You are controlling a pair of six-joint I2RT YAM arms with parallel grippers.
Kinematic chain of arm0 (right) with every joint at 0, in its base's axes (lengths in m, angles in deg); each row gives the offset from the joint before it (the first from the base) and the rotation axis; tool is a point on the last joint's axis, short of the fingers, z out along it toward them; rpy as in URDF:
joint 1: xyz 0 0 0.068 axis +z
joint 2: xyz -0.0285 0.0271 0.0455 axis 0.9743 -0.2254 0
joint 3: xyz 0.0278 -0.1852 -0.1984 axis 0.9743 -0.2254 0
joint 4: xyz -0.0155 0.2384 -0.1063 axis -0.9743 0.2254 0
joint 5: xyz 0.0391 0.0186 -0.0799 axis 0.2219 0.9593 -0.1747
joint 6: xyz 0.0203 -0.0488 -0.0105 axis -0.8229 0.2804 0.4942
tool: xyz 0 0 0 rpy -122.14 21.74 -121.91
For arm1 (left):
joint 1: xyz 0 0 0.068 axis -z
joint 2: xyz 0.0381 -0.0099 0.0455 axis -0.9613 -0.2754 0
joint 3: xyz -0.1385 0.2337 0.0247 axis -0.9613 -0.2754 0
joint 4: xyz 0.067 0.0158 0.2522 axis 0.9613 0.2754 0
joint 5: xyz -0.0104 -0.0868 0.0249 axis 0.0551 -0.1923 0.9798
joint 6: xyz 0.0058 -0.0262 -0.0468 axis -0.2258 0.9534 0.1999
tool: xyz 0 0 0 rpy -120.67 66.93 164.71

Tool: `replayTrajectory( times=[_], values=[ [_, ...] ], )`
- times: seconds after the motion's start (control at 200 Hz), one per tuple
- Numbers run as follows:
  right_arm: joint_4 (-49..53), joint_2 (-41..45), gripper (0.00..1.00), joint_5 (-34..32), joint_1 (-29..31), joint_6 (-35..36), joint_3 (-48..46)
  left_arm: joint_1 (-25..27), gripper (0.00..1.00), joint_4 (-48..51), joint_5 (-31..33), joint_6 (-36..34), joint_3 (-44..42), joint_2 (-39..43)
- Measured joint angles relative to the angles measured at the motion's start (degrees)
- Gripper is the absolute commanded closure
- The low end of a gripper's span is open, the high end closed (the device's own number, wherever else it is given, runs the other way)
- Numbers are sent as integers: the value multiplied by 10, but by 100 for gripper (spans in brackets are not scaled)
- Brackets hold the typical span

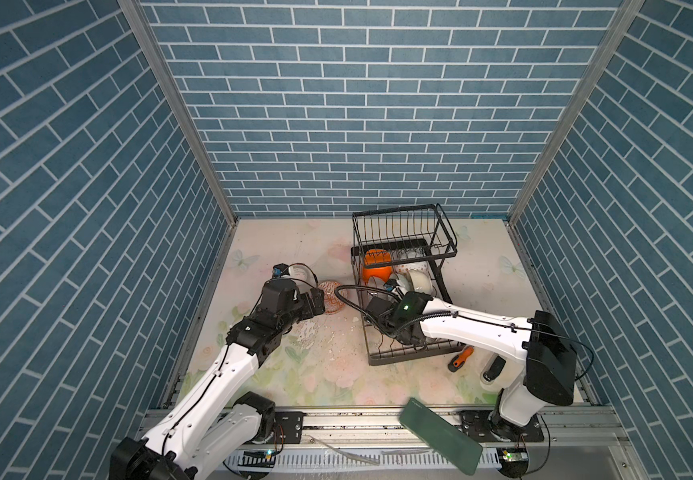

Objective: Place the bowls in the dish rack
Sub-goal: 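Lower the blue-patterned bowl into the front rack slot with the right gripper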

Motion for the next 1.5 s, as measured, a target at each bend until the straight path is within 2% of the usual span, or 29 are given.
replayTrajectory(
  times=[0.465,1.145,1.5],
  values=[
    [11,-74,100,-29,13,27,13,-44,0,-8,-10,1,-23,24],
    [56,-149,100,-113,41,30,43,-54,0,-27,-26,1,-31,25],
    [75,-183,100,-130,70,30,56,-56,0,-30,-35,3,-33,25]
  ],
)
